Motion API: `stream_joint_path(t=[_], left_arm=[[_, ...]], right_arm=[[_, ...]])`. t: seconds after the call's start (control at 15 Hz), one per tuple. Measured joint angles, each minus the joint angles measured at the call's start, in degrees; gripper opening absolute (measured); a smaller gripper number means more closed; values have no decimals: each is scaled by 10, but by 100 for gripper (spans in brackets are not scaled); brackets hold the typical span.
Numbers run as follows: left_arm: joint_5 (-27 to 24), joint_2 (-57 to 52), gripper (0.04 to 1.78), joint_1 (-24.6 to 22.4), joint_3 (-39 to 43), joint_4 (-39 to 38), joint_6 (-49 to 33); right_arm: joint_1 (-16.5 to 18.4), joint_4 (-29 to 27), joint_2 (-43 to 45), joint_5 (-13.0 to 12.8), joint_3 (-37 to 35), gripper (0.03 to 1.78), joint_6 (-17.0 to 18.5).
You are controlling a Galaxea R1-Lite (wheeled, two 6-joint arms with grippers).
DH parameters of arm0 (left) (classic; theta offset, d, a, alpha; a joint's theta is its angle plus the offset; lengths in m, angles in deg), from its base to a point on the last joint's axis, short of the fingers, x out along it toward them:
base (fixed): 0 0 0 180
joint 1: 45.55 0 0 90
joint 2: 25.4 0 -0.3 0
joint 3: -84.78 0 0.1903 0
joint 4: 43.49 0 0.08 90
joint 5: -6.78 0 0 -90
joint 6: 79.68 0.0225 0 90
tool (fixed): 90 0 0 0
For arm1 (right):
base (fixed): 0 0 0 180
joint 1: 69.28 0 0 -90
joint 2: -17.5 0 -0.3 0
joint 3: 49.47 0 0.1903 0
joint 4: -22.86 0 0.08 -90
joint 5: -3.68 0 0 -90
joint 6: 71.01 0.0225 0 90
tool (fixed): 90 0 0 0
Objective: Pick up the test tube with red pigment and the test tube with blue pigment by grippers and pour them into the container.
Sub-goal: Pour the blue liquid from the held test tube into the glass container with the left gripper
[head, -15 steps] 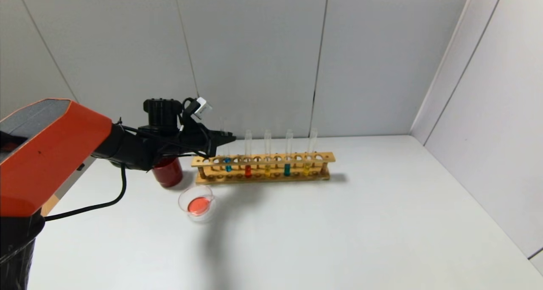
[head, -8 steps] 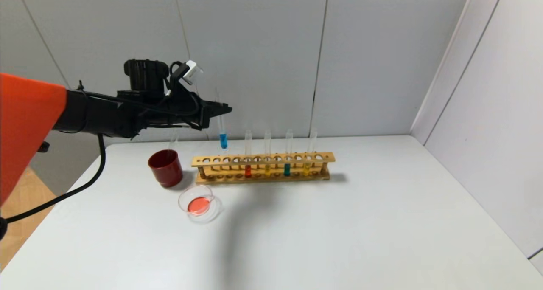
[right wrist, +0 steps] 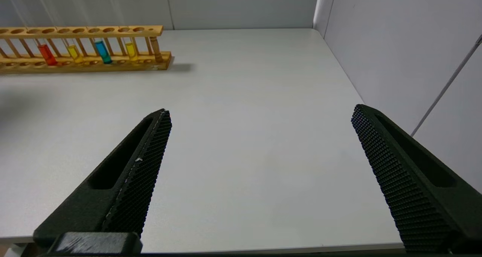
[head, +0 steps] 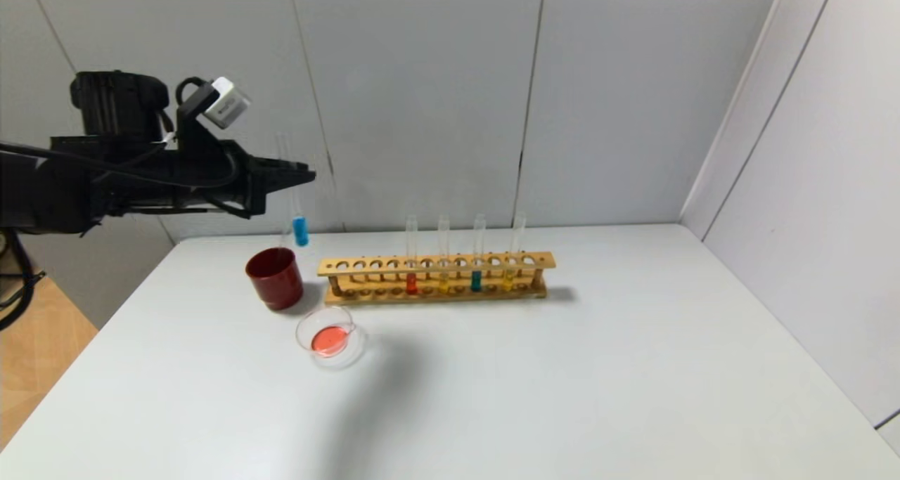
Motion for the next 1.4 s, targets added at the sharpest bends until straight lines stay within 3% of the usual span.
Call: stream_joint_path(t=[0.27,0.53,0.8,1.13,1.4], left_arm=[[5,-49,34,-46,89,45,166],[40,-92,34,-53,130,158,224],[94,-95,34,-54,178,159,297],[178,-74,34,-45,208,126,328],[207,-41,34,-33,216,87,363]], right_arm=[[0,0,0,0,0,175,0],[0,0,0,0,0,175,0],[0,0,0,0,0,175,0],[0,0,0,0,0,175,0],[0,0,0,0,0,175,0]])
